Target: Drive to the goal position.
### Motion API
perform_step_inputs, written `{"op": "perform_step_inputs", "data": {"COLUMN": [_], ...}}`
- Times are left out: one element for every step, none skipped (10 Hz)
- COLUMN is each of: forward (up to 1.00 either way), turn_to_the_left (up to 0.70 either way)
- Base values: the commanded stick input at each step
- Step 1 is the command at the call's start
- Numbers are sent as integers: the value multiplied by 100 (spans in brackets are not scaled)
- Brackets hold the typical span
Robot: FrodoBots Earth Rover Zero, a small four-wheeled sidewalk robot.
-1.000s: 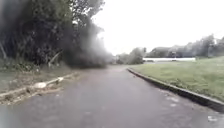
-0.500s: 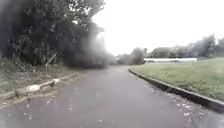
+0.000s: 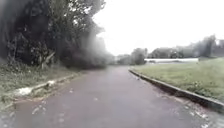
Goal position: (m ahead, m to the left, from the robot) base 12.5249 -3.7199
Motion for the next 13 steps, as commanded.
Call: {"op": "perform_step_inputs", "data": {"forward": [70,70,70,70,70,70,70,70,70,70,70,70,70], "turn_to_the_left": [0,0,0,0,0,0,0,0,0,0,0,0,0]}}
